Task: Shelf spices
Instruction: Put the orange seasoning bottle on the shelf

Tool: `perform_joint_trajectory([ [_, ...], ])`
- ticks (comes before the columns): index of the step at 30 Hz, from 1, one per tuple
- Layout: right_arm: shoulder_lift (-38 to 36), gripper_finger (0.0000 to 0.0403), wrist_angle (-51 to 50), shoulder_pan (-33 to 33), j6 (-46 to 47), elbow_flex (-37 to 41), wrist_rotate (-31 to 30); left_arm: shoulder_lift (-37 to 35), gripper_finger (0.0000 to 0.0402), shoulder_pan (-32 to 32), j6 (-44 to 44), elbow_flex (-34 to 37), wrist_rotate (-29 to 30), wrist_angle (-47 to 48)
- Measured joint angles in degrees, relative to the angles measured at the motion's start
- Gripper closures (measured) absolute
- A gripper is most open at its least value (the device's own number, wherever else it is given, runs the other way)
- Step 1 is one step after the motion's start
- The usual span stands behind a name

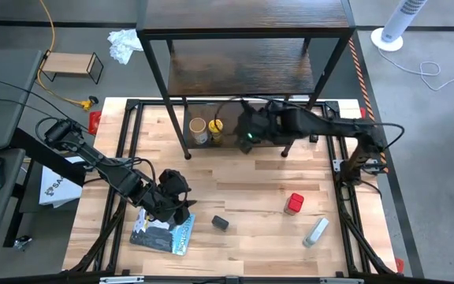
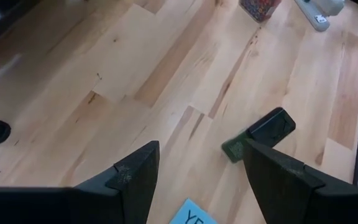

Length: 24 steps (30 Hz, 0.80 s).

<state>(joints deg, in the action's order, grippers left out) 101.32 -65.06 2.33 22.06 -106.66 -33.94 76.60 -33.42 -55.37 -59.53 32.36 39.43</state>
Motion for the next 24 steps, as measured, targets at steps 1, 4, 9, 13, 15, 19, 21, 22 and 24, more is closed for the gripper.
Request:
perform_joint_trajectory([
  [1,-0.8,0.0186,-1.4,-1.6,0.8,0.0,-1.7,0.0,0.0177,0.0,0.0,0.0,0.3,0.0],
  [4,-2.7,0.0278,-9.8,-6.4,7.6,-0.1,-7.0,0.0,0.0177,0.0,0.0,0.0,0.9,0.0],
  [9,-2.9,0.0387,-25.2,-11.6,22.1,2.2,-9.5,0.0,0.0177,0.0,0.0,0.0,3.3,-0.1],
  [13,-5.7,0.0398,-22.6,-12.4,31.2,12.1,-5.1,0.0,0.0177,0.0,0.0,0.0,4.3,-0.3],
  [15,-7.6,0.0399,-20.6,-12.7,35.8,18.1,-4.4,0.0,0.0177,0.0,0.0,0.0,4.2,-0.4],
  [19,-12.4,0.0402,-12.4,-12.6,39.5,27.5,-2.6,0.0,0.0177,-0.1,0.0,0.0,4.0,-0.6],
  [21,-14.7,0.0402,-7.6,-11.9,40.5,31.0,-2.6,0.0,0.0177,-0.1,0.0,0.0,4.1,-0.7],
  [22,-15.4,0.0402,-5.0,-11.4,41.1,32.6,-2.7,0.0,0.0177,-0.1,0.0,0.0,4.1,-0.7],
  [24,-16.2,0.0402,-0.5,-10.5,41.9,35.2,-2.8,0.0,0.0177,-0.1,0.0,0.0,4.1,-0.7],
])
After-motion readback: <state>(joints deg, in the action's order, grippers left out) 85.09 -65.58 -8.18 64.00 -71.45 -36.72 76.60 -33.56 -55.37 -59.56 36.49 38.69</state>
